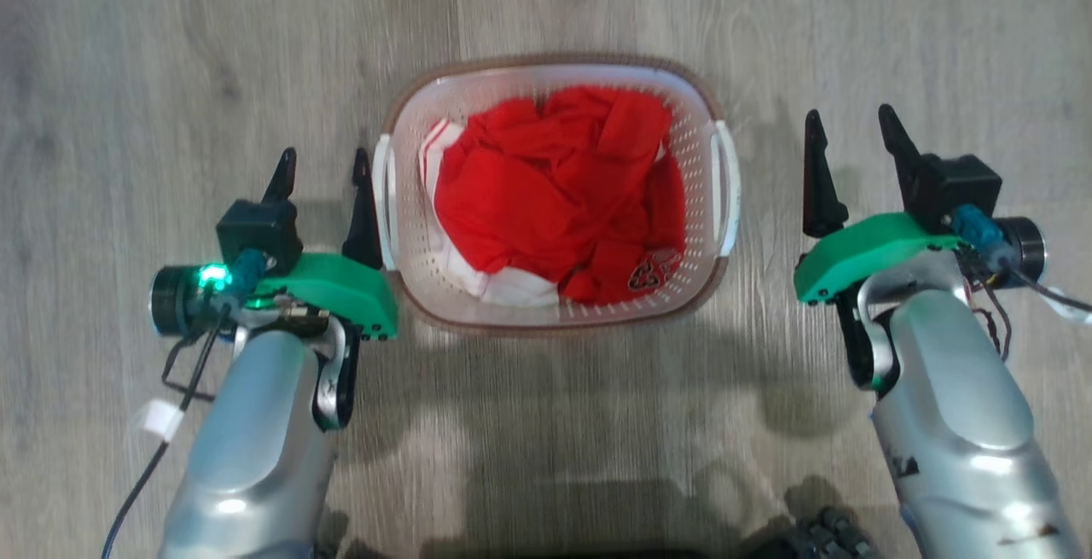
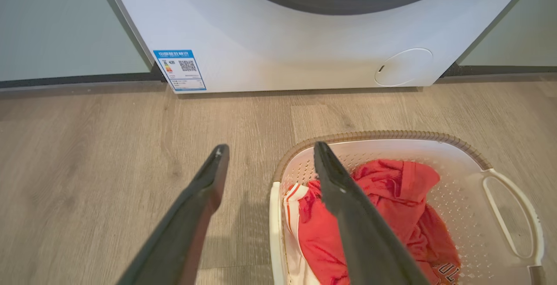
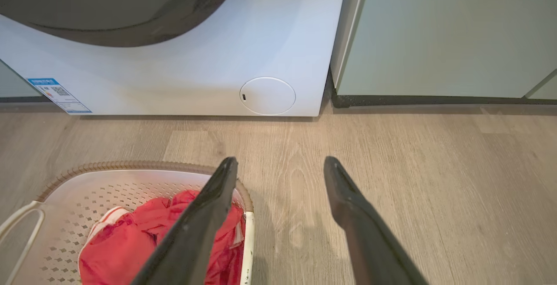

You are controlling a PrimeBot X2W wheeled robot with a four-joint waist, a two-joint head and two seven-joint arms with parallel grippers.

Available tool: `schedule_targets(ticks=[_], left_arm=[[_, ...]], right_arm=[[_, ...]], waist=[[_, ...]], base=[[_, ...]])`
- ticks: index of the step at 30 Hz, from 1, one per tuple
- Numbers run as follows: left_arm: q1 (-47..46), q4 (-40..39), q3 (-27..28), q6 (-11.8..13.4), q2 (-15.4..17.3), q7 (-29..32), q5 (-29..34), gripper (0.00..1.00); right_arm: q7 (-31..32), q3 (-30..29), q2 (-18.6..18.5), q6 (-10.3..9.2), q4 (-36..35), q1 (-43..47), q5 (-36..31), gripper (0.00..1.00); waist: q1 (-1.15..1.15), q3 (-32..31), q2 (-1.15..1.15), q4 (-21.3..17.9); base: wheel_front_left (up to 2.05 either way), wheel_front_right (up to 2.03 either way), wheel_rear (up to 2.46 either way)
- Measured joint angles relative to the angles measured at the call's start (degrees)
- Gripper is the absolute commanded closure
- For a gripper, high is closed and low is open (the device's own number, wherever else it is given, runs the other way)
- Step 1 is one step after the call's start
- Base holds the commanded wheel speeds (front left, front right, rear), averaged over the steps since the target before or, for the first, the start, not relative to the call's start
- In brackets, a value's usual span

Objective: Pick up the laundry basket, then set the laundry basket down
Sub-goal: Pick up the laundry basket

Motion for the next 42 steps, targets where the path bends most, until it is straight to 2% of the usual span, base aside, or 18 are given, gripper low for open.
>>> schedule_targets(ticks=[7, 15, 42], left_arm=[[-2.89, 4.11, -1.63, -0.48, -0.16, 0.00, -1.78, 0.00], [-4.22, 7.08, -4.50, -0.48, -0.27, 0.00, -4.07, 0.00], [-14.51, 19.40, -9.95, -1.51, -0.42, 0.00, -10.42, 0.00]], right_arm=[[0.00, -0.05, -0.22, 0.00, 4.83, -3.07, 0.40, 0.00], [0.00, -0.11, -0.24, 0.00, 7.81, -3.52, 0.40, 0.00], [0.00, -0.27, -0.68, 0.01, 13.83, -11.28, 0.30, 0.00]], waist=[[0.00, 4.13, 0.00, 0.89], [-0.01, 5.96, 0.01, 1.62], [-0.01, 15.62, 0.00, 3.06]], base=[[0.00, 0.00, 0.00], [0.00, 0.00, 0.00], [0.00, 0.00, 0.00]])
